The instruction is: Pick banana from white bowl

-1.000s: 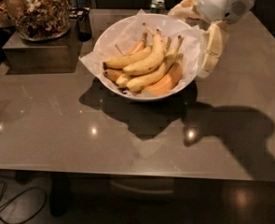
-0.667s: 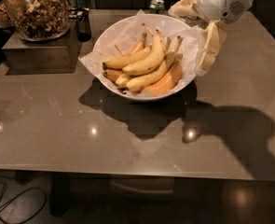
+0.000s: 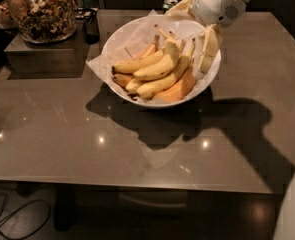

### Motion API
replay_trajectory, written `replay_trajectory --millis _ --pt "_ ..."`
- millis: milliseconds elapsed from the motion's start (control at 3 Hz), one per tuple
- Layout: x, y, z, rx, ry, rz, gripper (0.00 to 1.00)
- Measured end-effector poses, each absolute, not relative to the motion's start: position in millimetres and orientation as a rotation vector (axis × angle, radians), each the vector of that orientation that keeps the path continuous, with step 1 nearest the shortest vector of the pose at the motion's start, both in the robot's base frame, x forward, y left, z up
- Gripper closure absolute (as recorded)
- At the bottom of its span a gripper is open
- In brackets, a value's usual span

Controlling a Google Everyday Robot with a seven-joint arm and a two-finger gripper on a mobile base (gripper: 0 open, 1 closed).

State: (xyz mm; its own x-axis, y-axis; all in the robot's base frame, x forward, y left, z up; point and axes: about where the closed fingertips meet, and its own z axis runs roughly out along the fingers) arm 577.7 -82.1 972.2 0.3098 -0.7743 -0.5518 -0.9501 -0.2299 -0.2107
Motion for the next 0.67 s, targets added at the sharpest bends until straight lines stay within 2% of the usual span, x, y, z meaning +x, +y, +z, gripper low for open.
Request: replay_trajectory --millis 667 --pt "597.3 -47.9 946.5 -2.118 1.428 0.585 0.0"
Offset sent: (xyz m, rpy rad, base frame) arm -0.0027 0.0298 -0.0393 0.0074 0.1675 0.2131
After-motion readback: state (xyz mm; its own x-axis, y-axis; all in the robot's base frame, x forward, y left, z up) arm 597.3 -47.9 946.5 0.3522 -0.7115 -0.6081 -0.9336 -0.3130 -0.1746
